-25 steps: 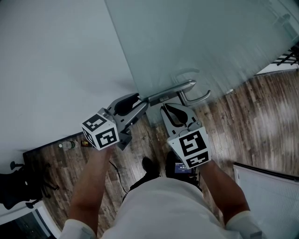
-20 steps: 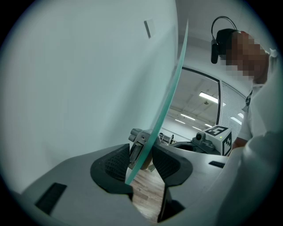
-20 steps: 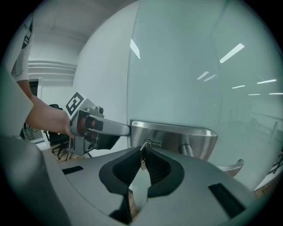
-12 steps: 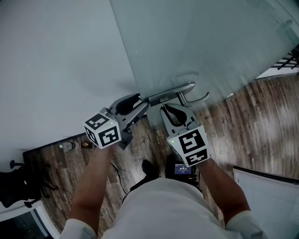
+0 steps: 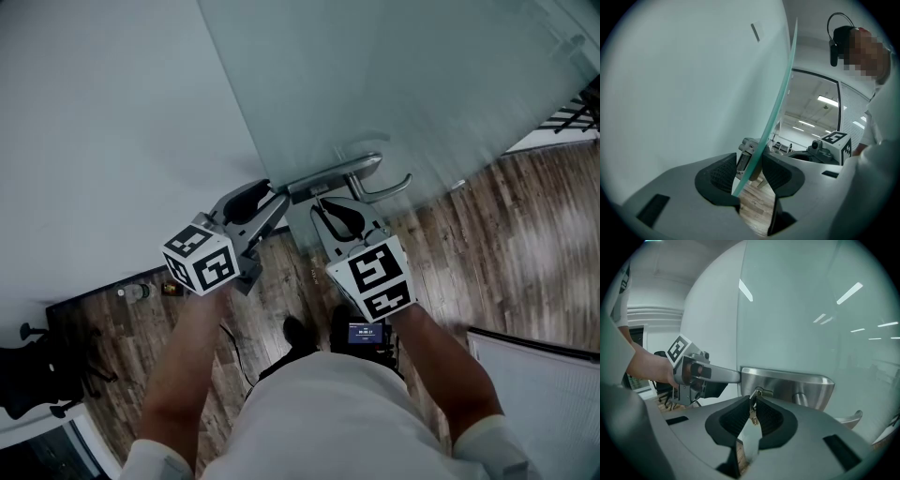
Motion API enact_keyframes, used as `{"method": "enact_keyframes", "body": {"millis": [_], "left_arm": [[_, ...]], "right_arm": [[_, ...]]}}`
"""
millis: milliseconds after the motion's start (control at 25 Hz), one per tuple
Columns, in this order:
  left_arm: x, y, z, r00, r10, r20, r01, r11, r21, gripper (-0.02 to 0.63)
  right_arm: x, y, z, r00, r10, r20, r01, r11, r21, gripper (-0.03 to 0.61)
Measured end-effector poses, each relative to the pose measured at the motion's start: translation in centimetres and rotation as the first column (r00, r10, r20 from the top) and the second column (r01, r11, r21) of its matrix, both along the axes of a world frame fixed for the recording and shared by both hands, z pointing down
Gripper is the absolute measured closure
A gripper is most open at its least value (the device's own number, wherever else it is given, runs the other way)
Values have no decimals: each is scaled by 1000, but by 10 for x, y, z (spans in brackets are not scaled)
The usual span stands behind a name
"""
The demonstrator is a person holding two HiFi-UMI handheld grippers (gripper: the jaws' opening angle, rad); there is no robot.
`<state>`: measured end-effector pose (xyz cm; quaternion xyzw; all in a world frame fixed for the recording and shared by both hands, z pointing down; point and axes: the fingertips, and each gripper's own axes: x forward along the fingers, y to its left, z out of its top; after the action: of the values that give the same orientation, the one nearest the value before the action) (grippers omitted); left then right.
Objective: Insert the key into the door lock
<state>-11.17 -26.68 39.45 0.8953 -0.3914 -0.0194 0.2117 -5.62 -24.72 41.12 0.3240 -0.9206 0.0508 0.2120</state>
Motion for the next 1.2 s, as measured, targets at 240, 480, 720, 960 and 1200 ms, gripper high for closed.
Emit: {"method": "enact_keyframes", "body": {"millis": [240, 480, 720, 960, 1200], "left_arm": [[-3, 0, -4, 999, -42, 21, 41, 999, 16, 448], [-3, 2, -6, 998, -59, 19, 58, 998, 30, 448], [-10, 5, -14, 997, -75, 7, 74, 996, 57, 448], [-13, 12, -18, 995, -96, -17, 97, 993, 65, 448], [-20, 22, -24, 992, -118, -52, 122, 989, 79, 450]], "right_arm": [[-3, 0, -2, 1000, -11, -20, 12, 1000, 7, 549], [-2, 1, -2, 1000, -25, -12, 25, 1000, -5, 548], [-3, 3, -7, 1000, -29, 7, 29, 1000, 11, 532], [5, 5, -12, 1000, -2, 27, 2, 1000, 14, 499], [16, 8, -18, 998, 32, 46, -33, 999, 19, 499]]}}
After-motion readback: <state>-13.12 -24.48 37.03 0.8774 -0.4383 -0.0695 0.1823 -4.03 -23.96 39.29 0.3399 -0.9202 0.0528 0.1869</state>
